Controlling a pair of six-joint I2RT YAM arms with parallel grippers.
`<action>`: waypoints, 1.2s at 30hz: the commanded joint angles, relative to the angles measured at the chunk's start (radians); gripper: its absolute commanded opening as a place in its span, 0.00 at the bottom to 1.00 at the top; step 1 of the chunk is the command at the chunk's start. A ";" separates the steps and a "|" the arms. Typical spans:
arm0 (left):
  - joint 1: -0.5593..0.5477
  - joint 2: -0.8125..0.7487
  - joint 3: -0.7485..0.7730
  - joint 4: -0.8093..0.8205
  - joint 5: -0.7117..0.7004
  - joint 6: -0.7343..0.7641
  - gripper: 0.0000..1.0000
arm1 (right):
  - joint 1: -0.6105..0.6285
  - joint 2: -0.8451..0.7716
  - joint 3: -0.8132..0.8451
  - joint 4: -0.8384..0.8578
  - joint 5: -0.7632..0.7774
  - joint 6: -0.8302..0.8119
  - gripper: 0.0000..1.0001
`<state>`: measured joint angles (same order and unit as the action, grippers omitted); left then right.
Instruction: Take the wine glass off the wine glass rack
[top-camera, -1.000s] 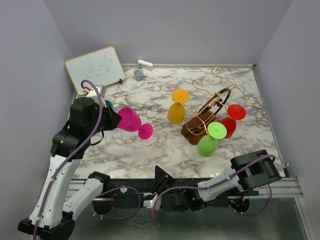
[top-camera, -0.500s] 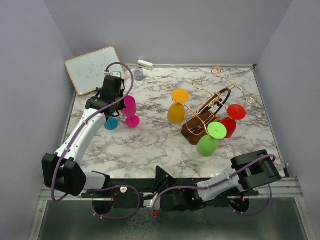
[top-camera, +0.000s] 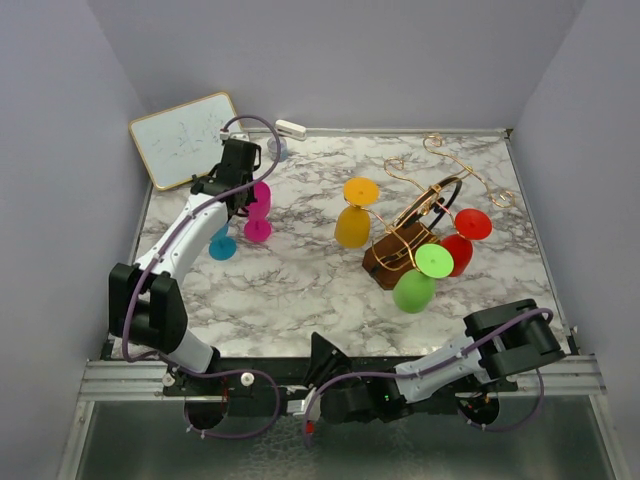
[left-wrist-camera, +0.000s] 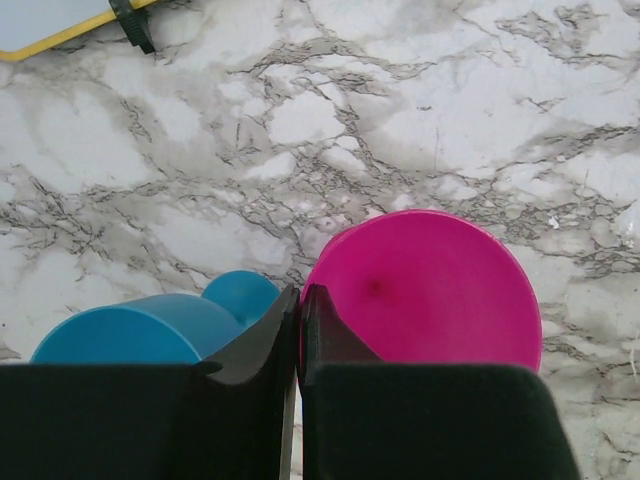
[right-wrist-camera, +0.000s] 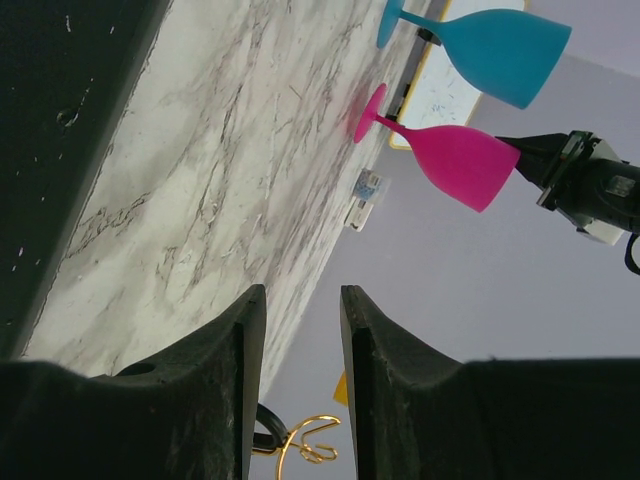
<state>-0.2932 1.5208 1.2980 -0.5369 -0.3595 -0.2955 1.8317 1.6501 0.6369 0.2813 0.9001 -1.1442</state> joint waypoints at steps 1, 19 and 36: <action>0.023 0.011 0.025 0.023 -0.049 0.006 0.05 | 0.006 -0.046 0.017 -0.017 -0.024 0.027 0.36; 0.048 -0.115 0.001 0.008 -0.015 -0.009 0.54 | 0.006 -0.020 0.032 -0.039 -0.027 0.057 0.36; 0.048 -1.195 -0.571 0.135 -0.166 -0.171 0.57 | -0.141 0.056 0.376 0.015 -0.129 -0.036 0.37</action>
<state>-0.2470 0.5148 0.8490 -0.3981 -0.4076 -0.3851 1.7767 1.6657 0.8639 0.2230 0.8295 -1.1118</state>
